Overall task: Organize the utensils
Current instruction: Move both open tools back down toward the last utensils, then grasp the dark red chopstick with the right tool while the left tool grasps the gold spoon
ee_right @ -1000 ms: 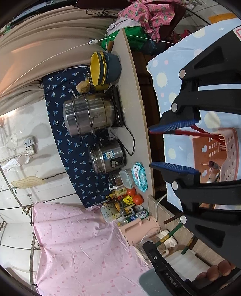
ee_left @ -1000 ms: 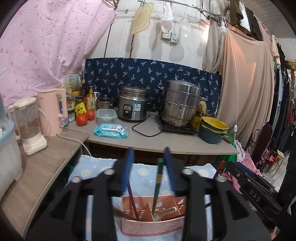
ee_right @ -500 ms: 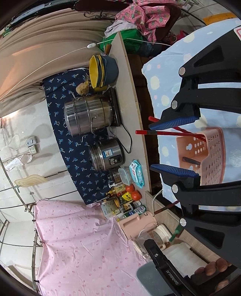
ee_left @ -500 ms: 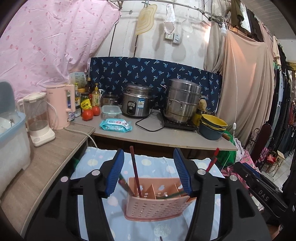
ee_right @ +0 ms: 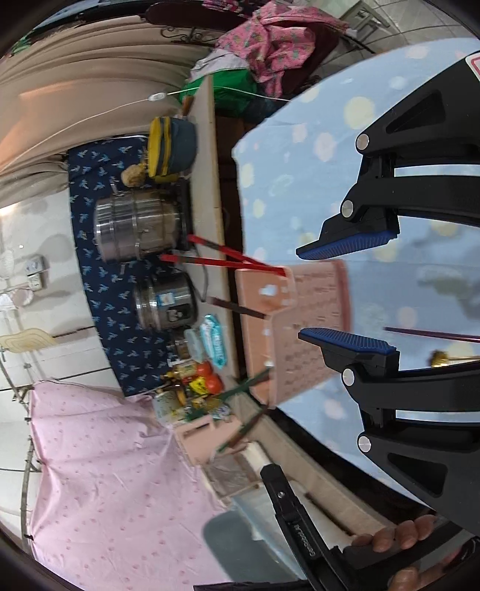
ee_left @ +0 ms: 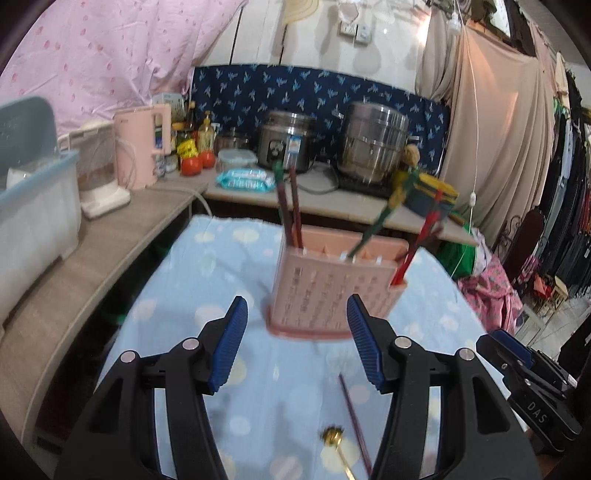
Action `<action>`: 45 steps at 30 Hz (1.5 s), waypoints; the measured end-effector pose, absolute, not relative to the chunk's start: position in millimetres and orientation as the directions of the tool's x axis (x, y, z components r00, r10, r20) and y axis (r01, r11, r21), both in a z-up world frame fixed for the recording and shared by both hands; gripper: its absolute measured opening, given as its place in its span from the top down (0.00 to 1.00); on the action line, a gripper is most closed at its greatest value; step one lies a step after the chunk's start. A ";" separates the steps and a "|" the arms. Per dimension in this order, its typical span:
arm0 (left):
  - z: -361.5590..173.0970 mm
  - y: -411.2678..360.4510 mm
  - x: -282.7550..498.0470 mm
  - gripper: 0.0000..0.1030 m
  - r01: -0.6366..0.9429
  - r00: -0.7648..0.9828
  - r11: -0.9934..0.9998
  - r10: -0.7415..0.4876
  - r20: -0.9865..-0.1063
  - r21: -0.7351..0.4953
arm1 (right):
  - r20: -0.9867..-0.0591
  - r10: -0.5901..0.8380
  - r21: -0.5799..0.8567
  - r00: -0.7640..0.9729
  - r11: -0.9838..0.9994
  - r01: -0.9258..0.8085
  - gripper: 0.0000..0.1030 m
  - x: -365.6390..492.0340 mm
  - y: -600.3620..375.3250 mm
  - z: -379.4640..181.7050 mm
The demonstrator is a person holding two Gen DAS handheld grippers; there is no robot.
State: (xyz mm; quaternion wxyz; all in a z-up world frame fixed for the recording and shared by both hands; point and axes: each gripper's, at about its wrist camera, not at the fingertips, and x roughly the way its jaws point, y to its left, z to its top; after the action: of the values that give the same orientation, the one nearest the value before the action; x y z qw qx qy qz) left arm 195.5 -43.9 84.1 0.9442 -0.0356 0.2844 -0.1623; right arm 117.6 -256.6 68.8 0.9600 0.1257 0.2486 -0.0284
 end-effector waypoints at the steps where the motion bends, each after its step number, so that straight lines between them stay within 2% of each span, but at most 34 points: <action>1: 75.6 -42.6 191.1 0.48 0.281 0.778 0.947 -0.320 -0.541 -0.155 | -0.506 0.019 0.231 0.862 0.966 0.115 0.64 111.4 -253.6 59.8; 8: 23.4 -36.7 162.7 0.48 0.261 0.715 0.954 -0.292 -0.636 -0.144 | -0.605 0.057 0.253 0.794 0.960 0.124 0.64 73.3 -237.3 12.3; 20: -24.7 -33.9 124.9 0.49 0.246 0.636 0.962 -0.255 -0.729 -0.122 | -0.709 0.107 0.260 0.697 0.958 0.118 0.64 32.7 -201.1 -44.1; 34: -42.2 -34.6 109.9 0.49 0.254 0.596 0.959 -0.259 -0.760 -0.128 | -0.734 0.126 0.242 0.667 0.967 0.084 0.81 27.3 -176.7 -62.3; 45: -46.6 -38.8 109.9 0.49 0.260 0.583 0.957 -0.263 -0.769 -0.130 | -0.736 0.094 0.205 0.670 0.975 0.089 0.90 32.7 -174.4 -67.4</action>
State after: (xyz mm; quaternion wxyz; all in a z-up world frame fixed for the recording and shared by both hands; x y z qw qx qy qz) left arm 109.9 -38.8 -46.6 0.8896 -0.0016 0.4325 -0.1470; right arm 32.7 -174.4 -67.4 0.9068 0.1126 0.4062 0.0014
